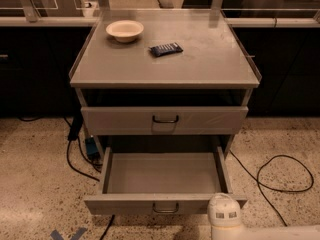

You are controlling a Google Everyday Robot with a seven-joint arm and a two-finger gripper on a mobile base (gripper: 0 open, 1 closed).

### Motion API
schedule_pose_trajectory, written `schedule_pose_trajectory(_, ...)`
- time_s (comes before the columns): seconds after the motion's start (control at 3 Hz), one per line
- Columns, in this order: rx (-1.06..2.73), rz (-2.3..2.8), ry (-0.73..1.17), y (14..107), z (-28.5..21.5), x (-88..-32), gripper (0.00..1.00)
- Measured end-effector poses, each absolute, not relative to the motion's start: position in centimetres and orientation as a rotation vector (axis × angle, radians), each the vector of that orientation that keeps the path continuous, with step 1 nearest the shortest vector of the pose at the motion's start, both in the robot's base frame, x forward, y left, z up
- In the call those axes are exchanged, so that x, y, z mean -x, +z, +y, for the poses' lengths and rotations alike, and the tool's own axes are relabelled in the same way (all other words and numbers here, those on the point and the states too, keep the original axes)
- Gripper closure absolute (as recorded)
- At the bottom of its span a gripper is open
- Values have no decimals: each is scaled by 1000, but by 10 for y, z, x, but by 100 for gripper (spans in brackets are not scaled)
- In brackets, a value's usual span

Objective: Close middle drawer

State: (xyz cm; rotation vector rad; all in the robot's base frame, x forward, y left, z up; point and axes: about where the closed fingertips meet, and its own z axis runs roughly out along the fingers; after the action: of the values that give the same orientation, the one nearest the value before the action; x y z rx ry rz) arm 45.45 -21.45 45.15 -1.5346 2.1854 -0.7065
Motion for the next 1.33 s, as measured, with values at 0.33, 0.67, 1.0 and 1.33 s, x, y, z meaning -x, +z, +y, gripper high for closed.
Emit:
schedule_pose_trajectory(0.33,1527,2205,-697,452,-214,-446,100)
schedule_pose_trajectory(0.67,1522,2235,-627,450,-215,-443,100)
schedule_pose_trajectory(1.0,1528,2230,-510,441,-215,-449,100)
schedule_pose_trajectory(1.33,1527,2225,-439,436,-216,-454,100)
